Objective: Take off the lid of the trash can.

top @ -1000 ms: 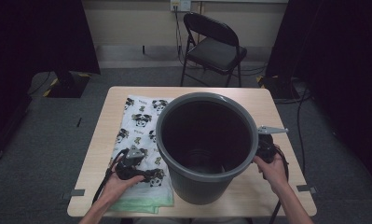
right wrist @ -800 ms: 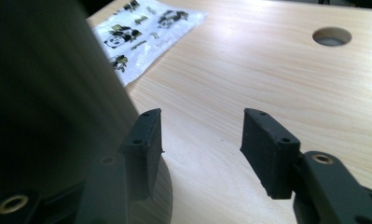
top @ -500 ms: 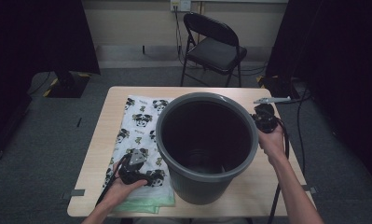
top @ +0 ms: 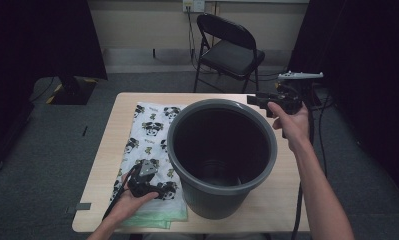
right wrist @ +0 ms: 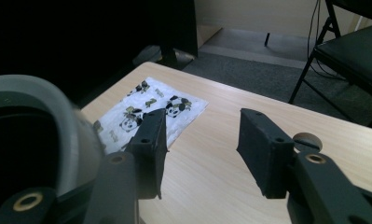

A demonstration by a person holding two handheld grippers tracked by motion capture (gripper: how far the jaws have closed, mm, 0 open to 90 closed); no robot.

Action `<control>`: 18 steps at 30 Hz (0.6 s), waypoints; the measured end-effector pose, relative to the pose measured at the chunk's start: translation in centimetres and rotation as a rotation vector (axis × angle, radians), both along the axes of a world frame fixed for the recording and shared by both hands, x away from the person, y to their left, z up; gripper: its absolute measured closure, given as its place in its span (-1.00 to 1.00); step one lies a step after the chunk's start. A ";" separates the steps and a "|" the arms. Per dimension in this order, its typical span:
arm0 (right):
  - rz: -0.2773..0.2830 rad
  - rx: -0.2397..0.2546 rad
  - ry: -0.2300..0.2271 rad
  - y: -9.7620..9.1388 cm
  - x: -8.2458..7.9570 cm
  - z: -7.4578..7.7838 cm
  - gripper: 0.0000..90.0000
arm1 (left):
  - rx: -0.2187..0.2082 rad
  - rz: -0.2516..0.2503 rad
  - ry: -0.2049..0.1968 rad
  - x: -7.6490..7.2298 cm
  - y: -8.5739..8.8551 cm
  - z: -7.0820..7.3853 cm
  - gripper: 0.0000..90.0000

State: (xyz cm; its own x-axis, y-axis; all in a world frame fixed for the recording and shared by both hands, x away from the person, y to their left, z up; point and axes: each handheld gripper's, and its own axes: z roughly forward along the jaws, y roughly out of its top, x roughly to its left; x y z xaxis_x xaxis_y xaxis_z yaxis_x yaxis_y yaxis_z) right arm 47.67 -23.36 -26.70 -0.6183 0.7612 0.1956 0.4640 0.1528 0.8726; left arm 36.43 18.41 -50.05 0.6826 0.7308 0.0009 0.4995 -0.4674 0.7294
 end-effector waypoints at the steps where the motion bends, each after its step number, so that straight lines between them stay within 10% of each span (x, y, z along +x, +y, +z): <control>1: 0.002 -0.024 -0.013 0.5 -0.2 0.5 0.17 | -0.002 0.001 -0.001 0.0 0.0 0.0 -0.71; 8: 0.103 0.066 -0.048 1.6 -1.1 2.7 0.08 | 0.002 0.000 0.000 0.0 0.0 0.0 -0.71; 18: 0.241 -0.106 0.023 4.1 -2.3 3.0 -0.02 | -0.011 0.003 0.000 0.0 -0.1 -0.1 -0.71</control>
State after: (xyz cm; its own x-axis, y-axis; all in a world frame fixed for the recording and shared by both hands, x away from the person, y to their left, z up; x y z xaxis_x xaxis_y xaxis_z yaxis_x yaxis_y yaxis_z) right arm 45.36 -19.27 -23.69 -0.7808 0.6092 0.1389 0.4228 0.3515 0.8353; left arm 36.47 18.35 -50.12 0.6802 0.7330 -0.0069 0.5011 -0.4581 0.7342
